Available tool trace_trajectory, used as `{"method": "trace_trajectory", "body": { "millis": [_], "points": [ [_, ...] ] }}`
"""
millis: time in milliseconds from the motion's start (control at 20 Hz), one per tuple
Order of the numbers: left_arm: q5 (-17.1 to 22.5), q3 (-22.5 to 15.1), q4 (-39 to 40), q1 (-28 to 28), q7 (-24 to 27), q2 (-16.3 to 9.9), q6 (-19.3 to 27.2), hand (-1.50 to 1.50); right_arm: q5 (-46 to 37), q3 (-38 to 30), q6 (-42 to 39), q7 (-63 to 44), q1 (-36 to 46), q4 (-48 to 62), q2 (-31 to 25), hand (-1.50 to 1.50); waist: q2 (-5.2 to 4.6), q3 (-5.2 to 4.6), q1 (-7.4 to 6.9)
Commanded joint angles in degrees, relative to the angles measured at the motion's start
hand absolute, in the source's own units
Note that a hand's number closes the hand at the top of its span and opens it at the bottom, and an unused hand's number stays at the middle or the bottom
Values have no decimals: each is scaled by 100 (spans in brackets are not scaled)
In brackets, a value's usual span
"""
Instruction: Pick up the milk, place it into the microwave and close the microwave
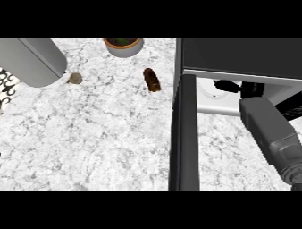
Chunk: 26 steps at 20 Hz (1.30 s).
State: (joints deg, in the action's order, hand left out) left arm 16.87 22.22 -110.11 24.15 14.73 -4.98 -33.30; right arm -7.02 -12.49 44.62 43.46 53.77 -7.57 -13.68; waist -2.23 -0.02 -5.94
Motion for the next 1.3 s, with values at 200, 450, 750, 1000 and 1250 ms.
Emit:
{"method": "trace_trajectory", "body": {
  "millis": [200, 450, 750, 1000, 1250],
  "points": [
    [-63, -67, 310, -401, -119, -52, 91, -150, -194, 89, 324, -22, -43, 250, -118, 150, -79, 31, 3],
    [33, 59, 409, -334, -39, -166, -51, -150, -387, 244, 477, -150, -16, 412, -28, -150, -105, 33, -170],
    [-251, -124, 554, -555, -81, -86, 79, -150, -437, 250, 691, -200, 130, 314, 1, -150, -98, 34, -116],
    [-328, -48, 658, -686, -101, -137, 186, -150, -491, 278, 357, -331, 284, 343, -112, -150, -74, 32, -75],
    [-336, -79, 718, -703, 58, -85, 122, -150, -540, 309, 415, -260, 193, 358, 150, -150, -63, 33, -83]
  ]
}}
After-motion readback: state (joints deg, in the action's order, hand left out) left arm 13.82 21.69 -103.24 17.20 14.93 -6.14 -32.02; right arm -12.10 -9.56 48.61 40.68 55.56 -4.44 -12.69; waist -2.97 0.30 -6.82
